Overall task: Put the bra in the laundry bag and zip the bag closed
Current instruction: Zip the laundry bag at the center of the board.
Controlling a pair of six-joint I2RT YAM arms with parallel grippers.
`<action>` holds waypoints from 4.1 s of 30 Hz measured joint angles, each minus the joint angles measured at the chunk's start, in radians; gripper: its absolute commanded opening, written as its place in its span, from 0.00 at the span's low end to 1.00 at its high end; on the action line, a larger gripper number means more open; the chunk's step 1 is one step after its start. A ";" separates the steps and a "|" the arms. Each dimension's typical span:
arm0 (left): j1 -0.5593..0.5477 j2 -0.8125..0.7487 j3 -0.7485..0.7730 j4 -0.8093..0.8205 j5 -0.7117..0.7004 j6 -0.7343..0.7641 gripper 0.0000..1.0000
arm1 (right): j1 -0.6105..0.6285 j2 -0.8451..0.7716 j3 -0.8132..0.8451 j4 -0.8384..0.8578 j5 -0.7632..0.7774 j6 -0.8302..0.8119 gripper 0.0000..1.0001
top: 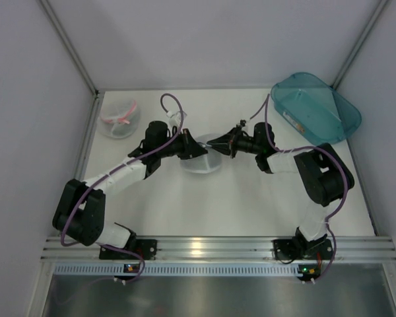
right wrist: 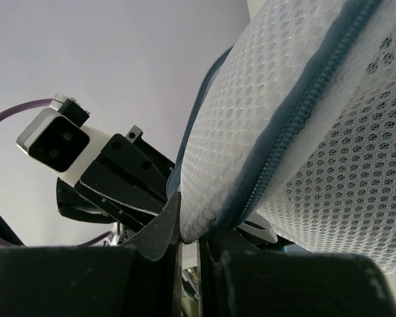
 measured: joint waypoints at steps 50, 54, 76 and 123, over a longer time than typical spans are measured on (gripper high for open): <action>0.002 -0.180 -0.050 -0.428 0.048 0.349 0.00 | -0.032 -0.615 0.256 -1.266 -0.028 -2.045 0.67; 0.002 -0.176 -0.050 -0.453 0.067 0.367 0.00 | 0.089 -0.560 0.257 -1.292 0.022 -2.224 0.59; 0.064 -0.079 -0.050 -0.475 0.299 0.359 0.00 | 0.404 -0.343 0.307 -1.297 0.290 -2.560 0.45; 0.103 -0.252 -0.014 -0.735 -0.009 0.514 0.00 | 0.451 -0.369 0.133 -1.036 0.466 -2.637 0.23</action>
